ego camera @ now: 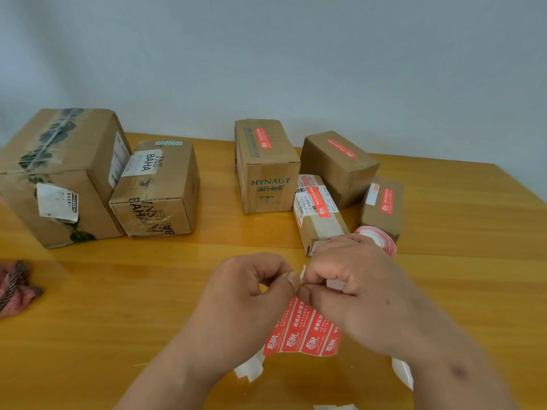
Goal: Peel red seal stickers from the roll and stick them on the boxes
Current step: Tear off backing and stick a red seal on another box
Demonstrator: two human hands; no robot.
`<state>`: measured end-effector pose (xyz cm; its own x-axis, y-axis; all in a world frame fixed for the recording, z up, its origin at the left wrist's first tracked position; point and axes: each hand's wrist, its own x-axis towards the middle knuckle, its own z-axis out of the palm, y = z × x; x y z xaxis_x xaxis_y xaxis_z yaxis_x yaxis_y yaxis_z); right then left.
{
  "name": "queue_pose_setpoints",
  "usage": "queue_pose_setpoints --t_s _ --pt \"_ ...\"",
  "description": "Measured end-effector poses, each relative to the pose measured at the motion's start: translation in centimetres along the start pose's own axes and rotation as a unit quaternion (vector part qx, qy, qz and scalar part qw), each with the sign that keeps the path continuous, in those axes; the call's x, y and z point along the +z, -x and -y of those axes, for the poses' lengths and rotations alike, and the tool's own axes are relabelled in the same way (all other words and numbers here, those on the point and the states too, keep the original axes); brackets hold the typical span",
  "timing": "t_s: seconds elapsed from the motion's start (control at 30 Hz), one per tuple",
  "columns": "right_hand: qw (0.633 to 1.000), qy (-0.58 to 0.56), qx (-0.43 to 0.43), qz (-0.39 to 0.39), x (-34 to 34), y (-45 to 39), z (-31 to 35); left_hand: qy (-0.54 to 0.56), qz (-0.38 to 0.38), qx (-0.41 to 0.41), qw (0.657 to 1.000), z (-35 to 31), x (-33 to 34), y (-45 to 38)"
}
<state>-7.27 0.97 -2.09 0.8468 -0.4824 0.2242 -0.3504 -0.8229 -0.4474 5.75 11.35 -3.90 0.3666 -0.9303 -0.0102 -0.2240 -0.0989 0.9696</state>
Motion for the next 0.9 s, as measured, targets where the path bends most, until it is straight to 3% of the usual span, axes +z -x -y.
queue_pose_setpoints --t_s 0.4,0.63,0.9 --pt "0.994 -0.038 0.098 0.033 -1.1 0.4 1.2 -0.023 0.016 -0.021 0.999 0.0 -0.7 -0.2" --pt "0.996 0.001 0.083 0.015 -0.8 0.6 1.5 0.017 0.007 -0.041 0.999 0.3 -0.5 -0.3" --pt "0.994 -0.059 0.097 0.005 -1.2 0.5 1.2 0.072 0.038 -0.042 0.996 -0.3 -1.3 0.0"
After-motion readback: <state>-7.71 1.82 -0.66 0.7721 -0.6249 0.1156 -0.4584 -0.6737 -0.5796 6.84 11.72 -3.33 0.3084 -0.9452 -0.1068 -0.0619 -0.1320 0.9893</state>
